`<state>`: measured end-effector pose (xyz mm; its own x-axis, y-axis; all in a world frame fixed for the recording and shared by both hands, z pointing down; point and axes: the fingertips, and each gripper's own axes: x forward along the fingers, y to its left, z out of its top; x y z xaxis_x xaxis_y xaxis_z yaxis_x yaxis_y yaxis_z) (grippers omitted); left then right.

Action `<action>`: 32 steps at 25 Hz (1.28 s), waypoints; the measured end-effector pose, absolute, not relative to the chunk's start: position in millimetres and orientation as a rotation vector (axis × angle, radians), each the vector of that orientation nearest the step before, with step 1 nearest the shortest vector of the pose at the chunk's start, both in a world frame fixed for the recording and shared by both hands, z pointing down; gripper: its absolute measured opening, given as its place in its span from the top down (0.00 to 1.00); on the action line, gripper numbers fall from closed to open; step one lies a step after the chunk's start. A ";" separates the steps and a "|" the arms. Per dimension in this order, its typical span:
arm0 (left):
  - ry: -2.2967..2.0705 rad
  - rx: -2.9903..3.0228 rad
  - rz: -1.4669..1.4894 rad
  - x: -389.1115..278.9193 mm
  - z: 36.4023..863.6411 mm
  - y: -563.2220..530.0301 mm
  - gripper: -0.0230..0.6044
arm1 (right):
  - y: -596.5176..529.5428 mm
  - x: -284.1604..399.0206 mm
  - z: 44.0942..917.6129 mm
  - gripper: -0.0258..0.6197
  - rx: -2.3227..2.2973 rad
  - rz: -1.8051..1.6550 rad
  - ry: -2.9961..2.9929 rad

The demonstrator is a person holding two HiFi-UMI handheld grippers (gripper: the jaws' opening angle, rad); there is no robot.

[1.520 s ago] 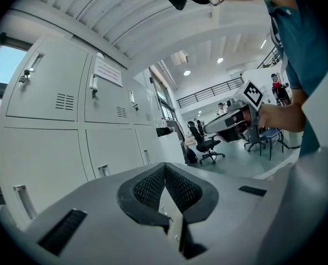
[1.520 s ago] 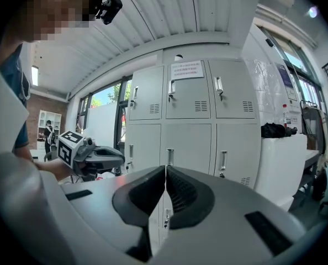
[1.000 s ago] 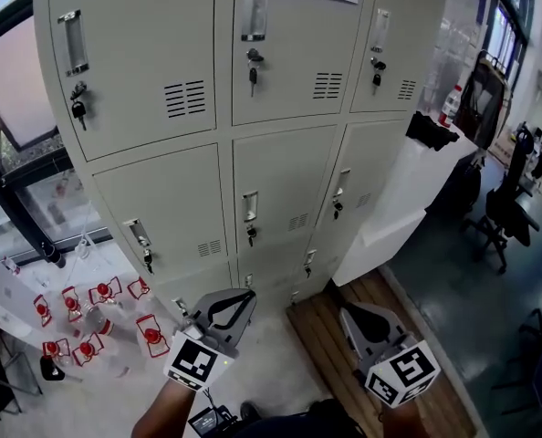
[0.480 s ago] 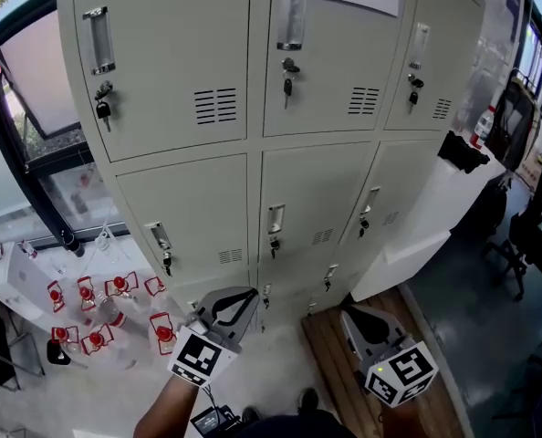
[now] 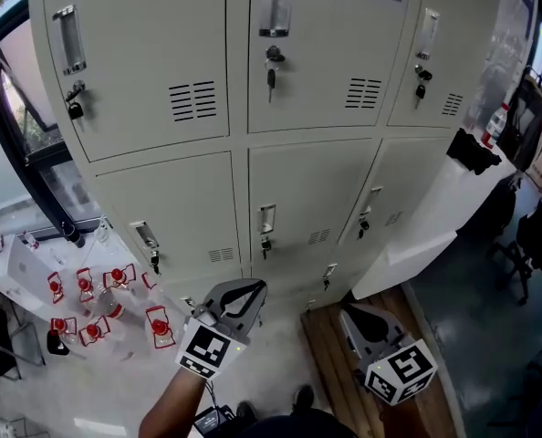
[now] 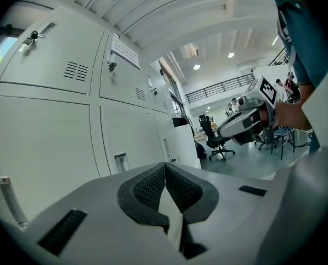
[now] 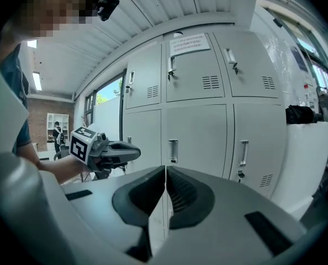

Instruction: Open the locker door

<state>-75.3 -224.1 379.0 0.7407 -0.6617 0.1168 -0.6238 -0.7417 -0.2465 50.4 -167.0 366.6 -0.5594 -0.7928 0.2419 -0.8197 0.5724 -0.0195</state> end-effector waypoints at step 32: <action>1.344 -2.772 -0.465 -52.8 466.1 -351.9 0.76 | -216.6 104.7 443.9 0.90 1.297 0.409 -2.517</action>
